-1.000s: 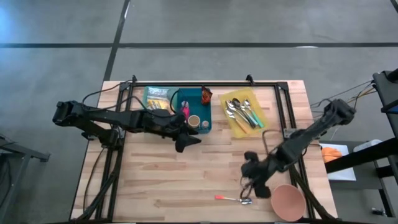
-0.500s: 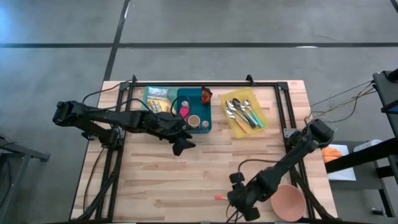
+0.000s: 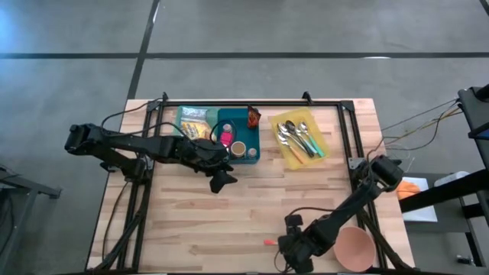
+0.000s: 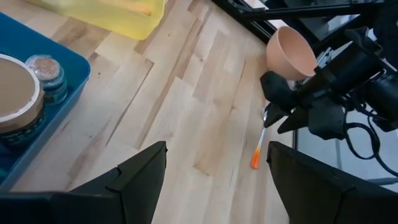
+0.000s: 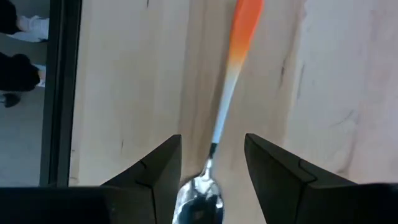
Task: Pick & Place Food Item
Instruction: Put the orange spoon into the yellow bin
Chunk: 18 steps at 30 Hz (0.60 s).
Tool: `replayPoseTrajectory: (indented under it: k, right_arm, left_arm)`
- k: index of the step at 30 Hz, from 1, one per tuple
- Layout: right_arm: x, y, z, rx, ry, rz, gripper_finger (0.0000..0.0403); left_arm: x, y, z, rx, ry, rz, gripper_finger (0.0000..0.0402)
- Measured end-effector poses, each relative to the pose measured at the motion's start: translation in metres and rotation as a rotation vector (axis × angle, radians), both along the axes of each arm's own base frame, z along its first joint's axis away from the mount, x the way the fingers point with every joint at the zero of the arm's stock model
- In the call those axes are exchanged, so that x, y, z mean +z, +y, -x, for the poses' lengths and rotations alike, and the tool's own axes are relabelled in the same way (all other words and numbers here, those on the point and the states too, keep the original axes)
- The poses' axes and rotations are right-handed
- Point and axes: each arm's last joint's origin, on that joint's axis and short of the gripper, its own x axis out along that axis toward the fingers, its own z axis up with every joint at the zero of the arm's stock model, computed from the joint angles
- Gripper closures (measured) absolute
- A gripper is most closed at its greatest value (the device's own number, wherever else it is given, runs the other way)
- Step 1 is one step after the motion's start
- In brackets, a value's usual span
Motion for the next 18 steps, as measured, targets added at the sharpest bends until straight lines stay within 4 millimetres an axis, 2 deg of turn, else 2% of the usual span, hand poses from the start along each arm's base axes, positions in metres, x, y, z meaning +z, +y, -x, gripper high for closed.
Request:
replayPoseTrajectory:
  k: [18]
  right_arm:
    - [-0.024,0.004,0.006,-0.026,0.077,0.06,0.0229]
  left_arm:
    - [0.0,0.0,0.0,-0.006,0.003,-0.008,0.0116]
